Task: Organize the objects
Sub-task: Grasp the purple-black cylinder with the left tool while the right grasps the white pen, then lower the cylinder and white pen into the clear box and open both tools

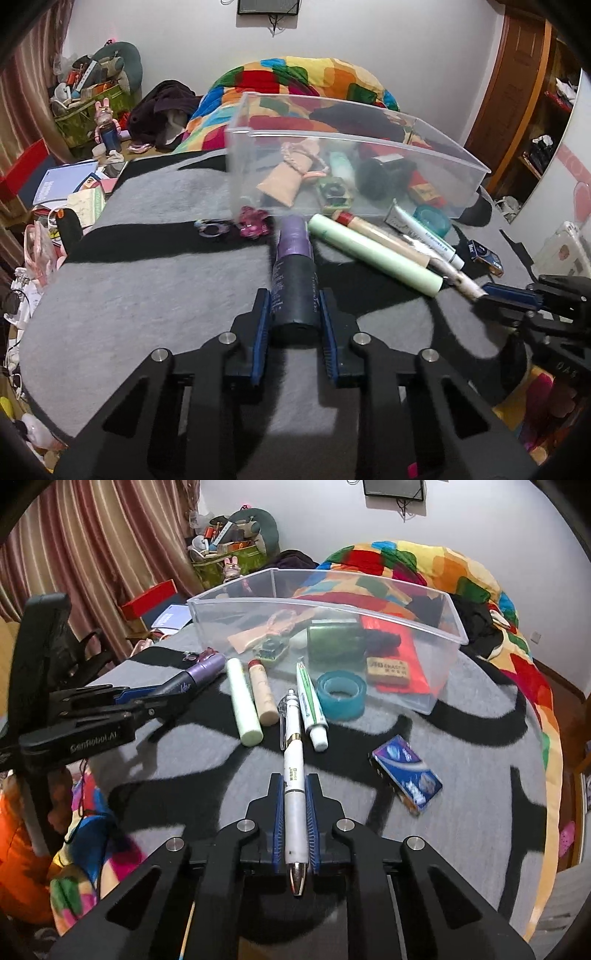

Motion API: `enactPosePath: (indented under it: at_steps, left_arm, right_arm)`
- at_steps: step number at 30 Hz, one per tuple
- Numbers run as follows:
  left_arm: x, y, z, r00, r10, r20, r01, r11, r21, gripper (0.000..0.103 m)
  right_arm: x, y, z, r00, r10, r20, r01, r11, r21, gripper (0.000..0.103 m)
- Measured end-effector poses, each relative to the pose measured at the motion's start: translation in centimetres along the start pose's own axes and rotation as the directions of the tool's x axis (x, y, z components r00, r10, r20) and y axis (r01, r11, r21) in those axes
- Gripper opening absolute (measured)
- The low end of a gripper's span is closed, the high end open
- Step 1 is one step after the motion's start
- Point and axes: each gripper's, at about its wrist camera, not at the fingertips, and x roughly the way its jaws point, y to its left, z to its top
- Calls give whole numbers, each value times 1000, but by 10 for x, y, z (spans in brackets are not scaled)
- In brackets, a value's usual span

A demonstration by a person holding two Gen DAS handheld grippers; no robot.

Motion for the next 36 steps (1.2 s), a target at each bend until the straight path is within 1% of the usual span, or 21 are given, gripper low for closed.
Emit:
enactPosePath:
  at_steps: [3,6,14,19,21,27,32,34,36]
  left_arm:
    - [-4,7,-1,1000,13,6,-12,1000,-13,26]
    - [-11,10,0,1000,6,26,-5,1000,-25,26]
    - [-46,4,9,993,1,120,-1,1000,1,25]
    - [-61,-2,22,985,-23,169,22,1000,11,25]
    - [-65,-3,29,981,-43,189,41,999,15,25]
    - [-78,-7,52,965,-73,253,72,997,14,25]
    - [-87,-9,75,946,-69,316,68,998,16,25]
    - [-89,-8,82,942,-69,330,68,998,14,25]
    - [-92,-6,91,935,-63,348,65,998,7,26]
  right_arm:
    - [-7,-3,-2,1000,4,15,-4,1000,17,11]
    - [-18,-2,1,999,2,53,-4,1000,29,10]
    - [-46,8,20,986,-22,163,20,1000,14,10]
    - [-58,10,30,975,-28,220,25,999,20,10]
    - [-62,10,34,970,-36,242,30,999,27,10]
    - [-69,4,52,951,-69,301,47,996,79,10]
    - [-76,-2,72,932,-85,353,50,993,108,10]
    - [-80,-3,80,922,-95,376,57,992,112,10]
    - [-82,-4,88,911,-119,395,80,990,113,10]
